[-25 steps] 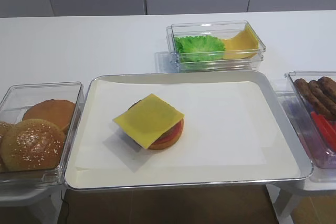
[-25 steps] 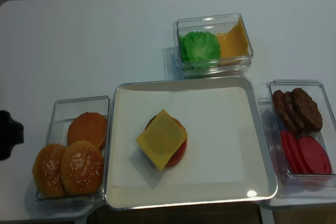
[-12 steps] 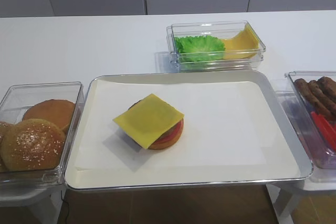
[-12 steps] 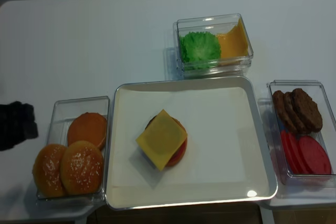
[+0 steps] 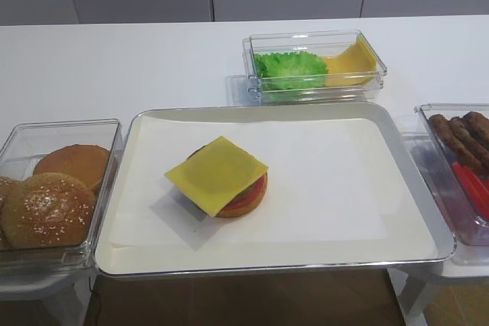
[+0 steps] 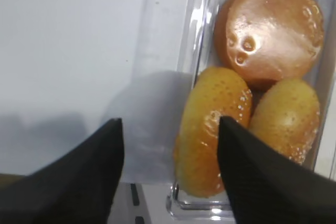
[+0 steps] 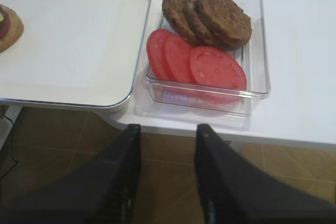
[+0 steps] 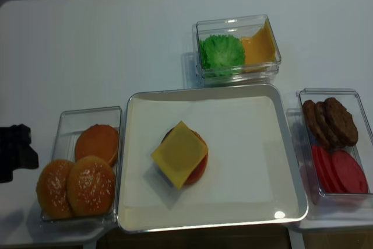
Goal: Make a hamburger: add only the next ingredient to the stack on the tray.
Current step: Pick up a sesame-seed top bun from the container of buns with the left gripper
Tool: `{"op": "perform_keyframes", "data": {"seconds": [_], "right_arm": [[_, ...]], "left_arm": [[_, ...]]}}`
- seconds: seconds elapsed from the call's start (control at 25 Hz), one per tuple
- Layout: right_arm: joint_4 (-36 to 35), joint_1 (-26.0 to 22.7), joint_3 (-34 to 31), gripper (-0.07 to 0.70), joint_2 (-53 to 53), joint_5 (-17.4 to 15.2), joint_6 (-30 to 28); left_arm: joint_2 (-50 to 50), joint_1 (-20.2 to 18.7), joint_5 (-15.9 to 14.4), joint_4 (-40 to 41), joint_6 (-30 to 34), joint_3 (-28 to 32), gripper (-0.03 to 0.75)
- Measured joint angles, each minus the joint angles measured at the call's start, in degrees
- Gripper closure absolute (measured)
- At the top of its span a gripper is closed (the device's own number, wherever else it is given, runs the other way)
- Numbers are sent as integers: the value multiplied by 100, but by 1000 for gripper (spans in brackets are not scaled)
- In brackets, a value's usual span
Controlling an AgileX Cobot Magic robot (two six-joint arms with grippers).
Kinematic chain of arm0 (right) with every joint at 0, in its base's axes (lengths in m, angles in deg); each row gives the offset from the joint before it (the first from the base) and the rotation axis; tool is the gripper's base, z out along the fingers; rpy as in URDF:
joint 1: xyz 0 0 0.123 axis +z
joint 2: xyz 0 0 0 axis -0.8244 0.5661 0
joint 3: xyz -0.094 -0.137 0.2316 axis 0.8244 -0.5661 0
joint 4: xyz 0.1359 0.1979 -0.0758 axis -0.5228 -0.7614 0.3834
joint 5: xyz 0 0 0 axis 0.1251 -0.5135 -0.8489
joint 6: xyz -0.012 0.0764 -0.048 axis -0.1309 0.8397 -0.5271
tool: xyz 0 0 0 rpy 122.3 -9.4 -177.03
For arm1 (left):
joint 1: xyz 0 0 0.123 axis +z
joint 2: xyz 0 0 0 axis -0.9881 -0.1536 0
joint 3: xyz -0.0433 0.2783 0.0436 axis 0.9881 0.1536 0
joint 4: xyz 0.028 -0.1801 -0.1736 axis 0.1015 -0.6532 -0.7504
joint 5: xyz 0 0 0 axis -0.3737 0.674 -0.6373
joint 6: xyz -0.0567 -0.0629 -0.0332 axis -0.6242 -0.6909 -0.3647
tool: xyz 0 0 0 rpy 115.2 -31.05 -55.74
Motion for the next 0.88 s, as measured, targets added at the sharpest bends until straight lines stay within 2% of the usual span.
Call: {"op": "perform_keyframes", "data": {"seconds": [0.2, 0.88], "right_arm": [[0, 0, 0, 371, 0, 0, 0], [0, 0, 0, 371, 0, 0, 0]], "left_arm": [[-301, 23, -131, -455, 405, -12, 291], [-698, 310, -465, -852, 1119, -24, 291]]}}
